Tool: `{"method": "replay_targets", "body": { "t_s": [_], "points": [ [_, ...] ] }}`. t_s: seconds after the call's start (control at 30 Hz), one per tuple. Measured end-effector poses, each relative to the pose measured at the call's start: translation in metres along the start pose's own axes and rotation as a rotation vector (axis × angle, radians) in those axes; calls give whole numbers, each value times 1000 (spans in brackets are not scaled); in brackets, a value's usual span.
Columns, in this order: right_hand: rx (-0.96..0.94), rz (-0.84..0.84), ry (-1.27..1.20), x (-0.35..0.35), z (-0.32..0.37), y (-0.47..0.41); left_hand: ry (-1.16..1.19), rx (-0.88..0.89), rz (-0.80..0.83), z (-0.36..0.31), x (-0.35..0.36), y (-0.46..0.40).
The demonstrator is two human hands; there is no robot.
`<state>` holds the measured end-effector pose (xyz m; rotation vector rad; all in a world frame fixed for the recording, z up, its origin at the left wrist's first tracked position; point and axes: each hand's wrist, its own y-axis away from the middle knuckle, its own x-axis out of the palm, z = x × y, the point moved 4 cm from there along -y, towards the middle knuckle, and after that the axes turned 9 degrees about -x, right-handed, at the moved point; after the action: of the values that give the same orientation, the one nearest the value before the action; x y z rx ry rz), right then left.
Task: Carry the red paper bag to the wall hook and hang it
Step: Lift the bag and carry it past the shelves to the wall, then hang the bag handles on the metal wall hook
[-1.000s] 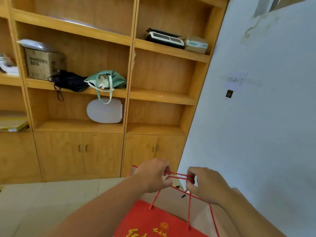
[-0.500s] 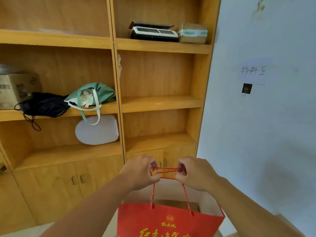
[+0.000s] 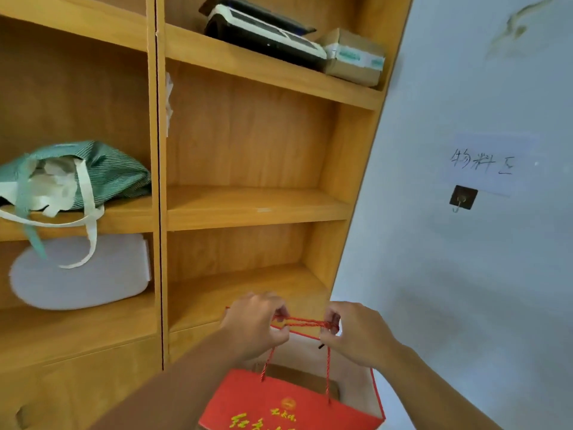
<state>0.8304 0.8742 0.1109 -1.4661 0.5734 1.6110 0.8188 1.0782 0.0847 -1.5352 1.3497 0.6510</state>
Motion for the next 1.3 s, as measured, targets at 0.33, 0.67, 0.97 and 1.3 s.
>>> {"method": "replay_targets", "body": {
  "t_s": [0.33,0.67,0.97,1.3],
  "points": [
    [314,-65,25,-19,-81,-65,154,229,21,-11,44,-165],
    [529,-197,16,-52,-198,-102,228,439,169,-86,96,-294],
    [693,-375,54,-88,-279,-128,376,555,310,-147,138,-395],
    [886,-628,61,-127,-354,-161,561,763,382,-220,166,-499]
  ]
}}
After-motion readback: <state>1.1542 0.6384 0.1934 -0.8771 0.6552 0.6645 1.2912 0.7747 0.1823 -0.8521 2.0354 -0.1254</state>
